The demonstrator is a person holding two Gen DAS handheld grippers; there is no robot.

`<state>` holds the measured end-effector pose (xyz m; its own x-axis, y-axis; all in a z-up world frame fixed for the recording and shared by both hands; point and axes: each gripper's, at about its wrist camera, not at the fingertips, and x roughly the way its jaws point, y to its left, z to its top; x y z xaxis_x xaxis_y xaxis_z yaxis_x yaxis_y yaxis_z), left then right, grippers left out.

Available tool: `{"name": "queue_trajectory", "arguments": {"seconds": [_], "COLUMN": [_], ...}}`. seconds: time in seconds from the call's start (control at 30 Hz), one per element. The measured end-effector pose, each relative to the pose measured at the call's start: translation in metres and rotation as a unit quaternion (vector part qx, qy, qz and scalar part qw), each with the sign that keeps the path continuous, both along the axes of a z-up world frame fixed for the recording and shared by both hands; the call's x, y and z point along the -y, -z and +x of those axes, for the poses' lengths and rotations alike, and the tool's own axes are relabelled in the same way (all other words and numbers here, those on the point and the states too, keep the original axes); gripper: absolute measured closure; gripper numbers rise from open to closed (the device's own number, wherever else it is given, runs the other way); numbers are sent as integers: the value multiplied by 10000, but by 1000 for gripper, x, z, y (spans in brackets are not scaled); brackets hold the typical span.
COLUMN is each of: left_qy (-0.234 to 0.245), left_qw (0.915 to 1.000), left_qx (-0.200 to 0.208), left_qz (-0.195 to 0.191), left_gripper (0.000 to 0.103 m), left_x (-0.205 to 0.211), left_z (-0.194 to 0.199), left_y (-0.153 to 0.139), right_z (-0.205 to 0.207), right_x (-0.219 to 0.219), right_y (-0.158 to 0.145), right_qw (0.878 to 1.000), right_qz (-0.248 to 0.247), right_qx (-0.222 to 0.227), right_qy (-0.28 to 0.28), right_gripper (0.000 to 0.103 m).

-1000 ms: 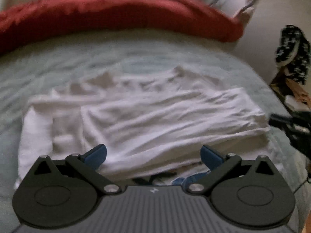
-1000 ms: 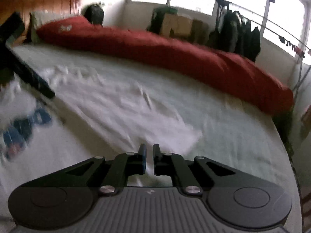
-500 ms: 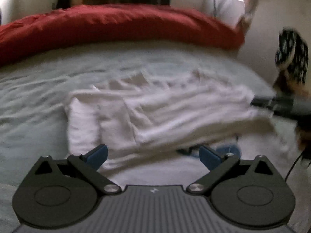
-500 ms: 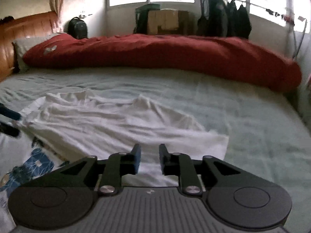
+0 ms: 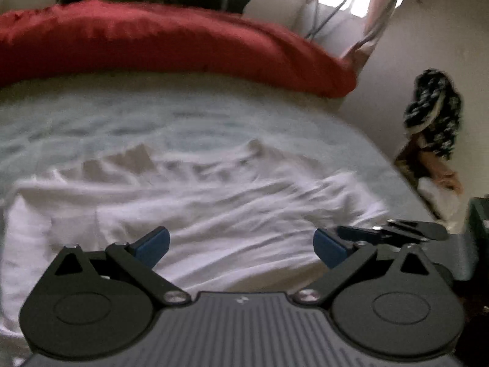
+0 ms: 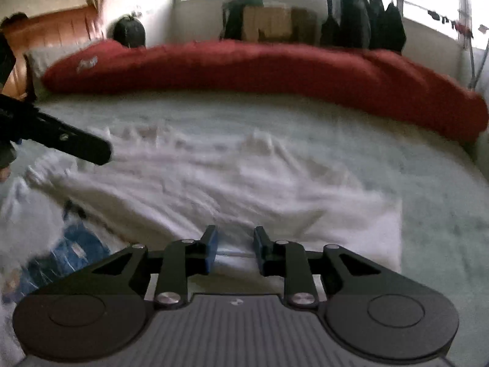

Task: Fold clothes

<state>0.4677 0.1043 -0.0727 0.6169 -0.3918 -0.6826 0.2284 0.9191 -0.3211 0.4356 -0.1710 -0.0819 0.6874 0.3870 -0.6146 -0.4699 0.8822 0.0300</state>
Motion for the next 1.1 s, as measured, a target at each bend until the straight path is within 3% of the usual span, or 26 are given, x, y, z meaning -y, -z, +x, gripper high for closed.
{"name": "queue_trajectory", "arguments": {"seconds": [0.07, 0.17, 0.3, 0.4, 0.47, 0.67, 0.87, 0.97, 1.1], "left_qy": [65, 165, 110, 118, 153, 15, -340, -376, -218], "left_qw": [9997, 9974, 9996, 9954, 9923, 9909, 9914, 9932, 9967], "left_qx": [60, 59, -250, -456, -514, -906, -675, -703, -469], "left_qz": [242, 705, -95, -834, -1118, -991, -1070, -854, -620], "left_gripper": [3, 3, 3, 3, 3, 3, 3, 3, 3], "left_x": [1, 7, 9, 14, 27, 56, 55, 62, 65], "left_z": [-4, -11, 3, 17, 28, 64, 87, 89, 62], "left_y": [11, 4, -23, -39, -39, -3, 2, -7, -32], "right_z": [-7, -14, -16, -6, -5, -1, -3, -2, 0], "right_x": [6, 11, -2, -20, -21, -17, -14, -12, -11], "right_y": [-1, -12, -27, -16, -4, 10, 13, 14, 14], "right_qw": [9999, 9996, 9984, 9983, 9979, 9960, 9952, 9943, 9939], "right_qz": [116, 217, 565, 566, 626, 877, 970, 1057, 1080], "right_qx": [-9, -92, 85, 35, -30, -139, -68, -108, -151], "right_qy": [48, 149, -47, -143, -133, -126, -127, -128, -134], "right_gripper": [73, 72, 70, 68, 66, 66, 66, 66, 65]}}
